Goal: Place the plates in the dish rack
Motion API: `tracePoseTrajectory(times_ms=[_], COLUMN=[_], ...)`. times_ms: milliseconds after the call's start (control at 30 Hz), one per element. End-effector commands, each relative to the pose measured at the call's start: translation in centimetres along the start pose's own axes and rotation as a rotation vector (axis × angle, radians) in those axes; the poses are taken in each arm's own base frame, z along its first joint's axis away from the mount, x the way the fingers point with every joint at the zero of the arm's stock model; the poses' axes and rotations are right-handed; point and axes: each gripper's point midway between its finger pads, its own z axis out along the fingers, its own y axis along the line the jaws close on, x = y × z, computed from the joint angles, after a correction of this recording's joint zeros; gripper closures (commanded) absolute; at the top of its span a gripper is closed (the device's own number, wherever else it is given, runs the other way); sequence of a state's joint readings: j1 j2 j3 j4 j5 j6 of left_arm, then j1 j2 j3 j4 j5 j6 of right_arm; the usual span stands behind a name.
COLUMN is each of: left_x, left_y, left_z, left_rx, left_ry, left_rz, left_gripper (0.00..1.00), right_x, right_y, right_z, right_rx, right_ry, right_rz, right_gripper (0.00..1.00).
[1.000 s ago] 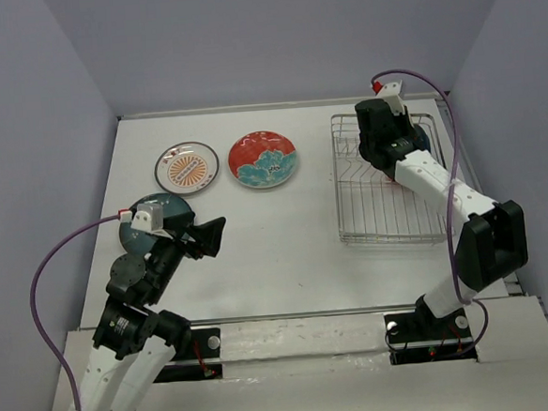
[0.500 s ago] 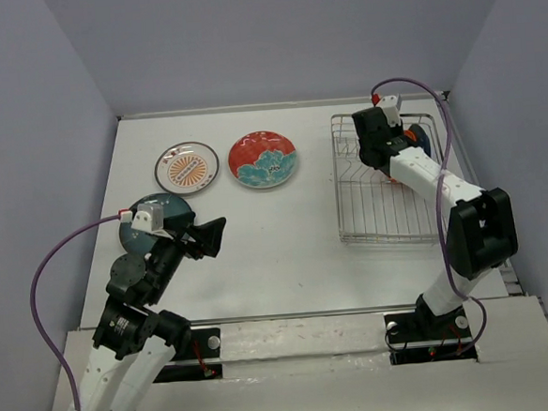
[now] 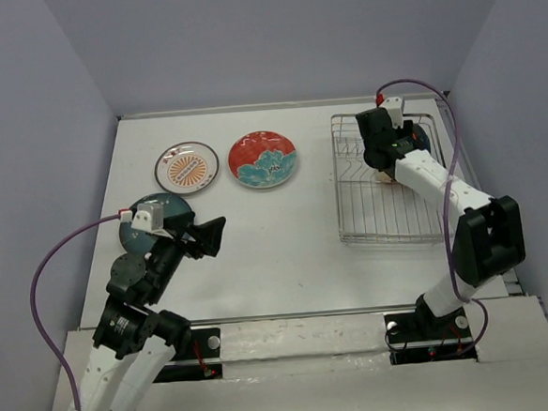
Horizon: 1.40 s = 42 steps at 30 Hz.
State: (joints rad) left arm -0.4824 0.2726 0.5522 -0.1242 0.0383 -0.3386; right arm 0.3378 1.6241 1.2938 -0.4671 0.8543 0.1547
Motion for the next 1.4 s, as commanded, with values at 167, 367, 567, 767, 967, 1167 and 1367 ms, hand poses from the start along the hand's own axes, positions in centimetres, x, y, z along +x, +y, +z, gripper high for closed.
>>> tracePoseTrajectory(times_ms=[167,367,567,767,967,1167,1367], left_x=[-2.2,-2.3,-3.5,-5.4,-5.5,-5.1,-4.8], left_y=[0.2,1.8,3.4,4.4,4.6,4.3,4.1], left_z=[0.3,0.8,0.5,-0.9,-1.0,-0.6,-0.4], left_rx=[-0.028,-0.105,-0.193,-0.262,-0.268,-0.251,-0.235], left_ry=[-0.061,-0.061,-0.097,-0.192,-0.200,-0.186,-0.175], left_rz=[0.012,0.021,0.046,0.037,0.032,0.027,0.024], left_gripper=[0.01,0.01,0.01,0.01,0.01,0.01,0.01], right_x=[-6.1,-4.5,-1.5,2.2,4.8,8.1,9.6], right_y=[5.7,17.6,28.6,36.6,42.3,46.9,50.0], right_z=[-10.4,-20.4,-27.1,-32.8,-35.2,-34.6,-33.4], right_rx=[-0.615,-1.090,-1.377,-1.531,-1.601,-1.582,-1.545], right_ry=[-0.148,-0.111,0.006,0.133,0.249,0.354,0.421], right_rz=[0.306,0.358,0.381,0.396,0.472,0.489,0.530], right_gripper=[0.36,0.37,0.39,0.40,0.41,0.46,0.57])
